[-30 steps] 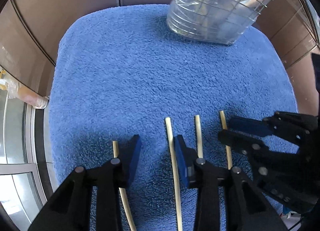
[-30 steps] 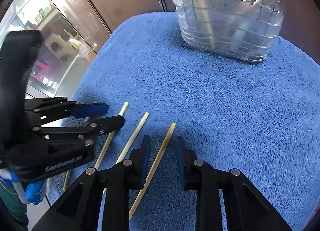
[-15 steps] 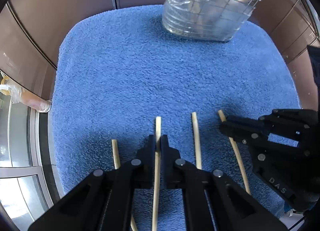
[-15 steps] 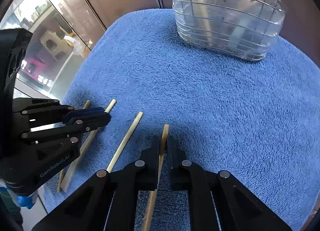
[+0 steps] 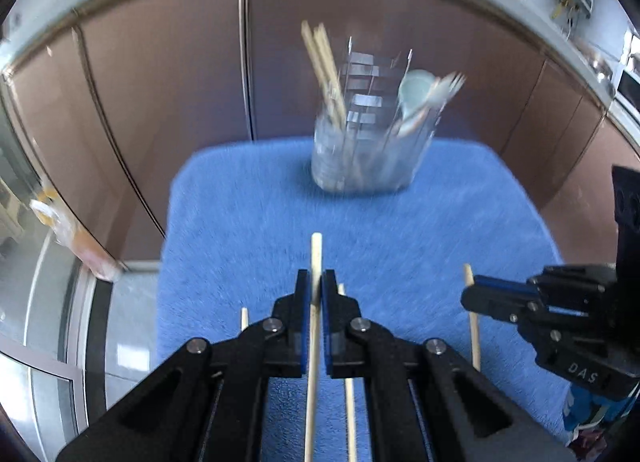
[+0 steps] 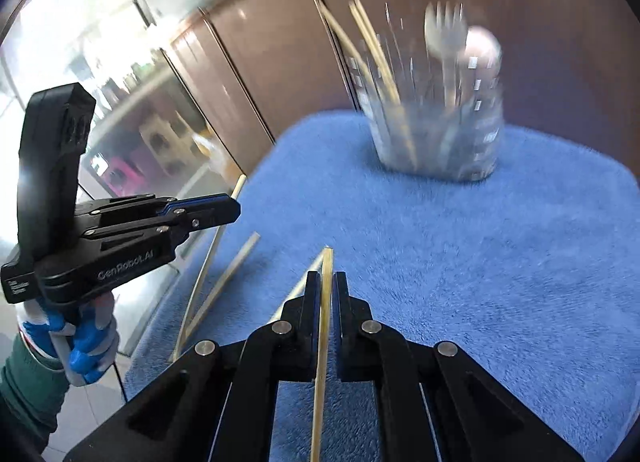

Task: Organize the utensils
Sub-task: 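Lift both held chopsticks and carry them toward the wire holder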

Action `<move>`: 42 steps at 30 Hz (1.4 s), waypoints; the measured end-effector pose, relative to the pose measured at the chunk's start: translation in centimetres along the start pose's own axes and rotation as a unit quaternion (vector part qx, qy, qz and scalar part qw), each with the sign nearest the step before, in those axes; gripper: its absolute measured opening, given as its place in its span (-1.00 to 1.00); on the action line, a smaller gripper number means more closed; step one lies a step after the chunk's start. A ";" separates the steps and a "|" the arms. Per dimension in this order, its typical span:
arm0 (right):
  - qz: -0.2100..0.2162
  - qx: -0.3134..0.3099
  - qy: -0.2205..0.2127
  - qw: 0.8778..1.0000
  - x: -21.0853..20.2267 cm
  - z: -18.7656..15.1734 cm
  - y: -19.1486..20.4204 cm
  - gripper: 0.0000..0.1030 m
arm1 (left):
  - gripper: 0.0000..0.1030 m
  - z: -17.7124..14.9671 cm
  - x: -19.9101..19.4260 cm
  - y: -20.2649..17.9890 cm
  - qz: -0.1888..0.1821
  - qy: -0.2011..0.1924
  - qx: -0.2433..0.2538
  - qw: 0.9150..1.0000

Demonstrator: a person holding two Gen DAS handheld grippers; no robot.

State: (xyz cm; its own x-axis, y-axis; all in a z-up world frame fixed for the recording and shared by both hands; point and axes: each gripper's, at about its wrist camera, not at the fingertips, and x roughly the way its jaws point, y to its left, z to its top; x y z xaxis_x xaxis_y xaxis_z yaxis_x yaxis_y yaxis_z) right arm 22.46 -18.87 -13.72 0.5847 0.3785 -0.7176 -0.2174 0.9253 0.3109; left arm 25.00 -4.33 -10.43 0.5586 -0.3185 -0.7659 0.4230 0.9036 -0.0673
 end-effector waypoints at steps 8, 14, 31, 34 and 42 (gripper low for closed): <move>-0.020 -0.047 -0.099 0.994 -7.8 -1.2 2.8 -0.89 | -0.91 0.0 -6.5 -2.9 0.044 -0.092 0.018 0.995; -0.039 -0.064 -0.151 0.986 -12.4 -2.2 4.2 -0.89 | -0.91 -0.7 -10.7 -5.3 0.058 -0.146 0.036 0.987; -0.063 -0.085 -0.223 0.969 -19.9 -4.0 6.5 -0.89 | -0.91 -2.2 -18.5 -8.8 0.077 -0.244 0.059 0.965; -0.064 -0.088 -0.231 0.967 -20.4 -4.0 6.7 -0.89 | -0.91 -2.3 -19.2 -9.1 0.079 -0.255 0.061 0.962; -0.065 -0.099 -0.251 0.961 -21.5 -2.5 7.0 -0.89 | -0.91 -0.7 -19.9 -8.5 0.065 -0.277 0.041 0.958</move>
State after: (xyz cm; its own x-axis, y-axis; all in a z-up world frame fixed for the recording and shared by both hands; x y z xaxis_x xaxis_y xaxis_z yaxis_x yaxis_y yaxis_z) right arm 6.40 -20.47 2.28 0.9092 0.2445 -0.3370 -0.2317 0.9696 0.0783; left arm 9.80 -5.47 4.99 0.8932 -0.3285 -0.3069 0.3664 0.9275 0.0736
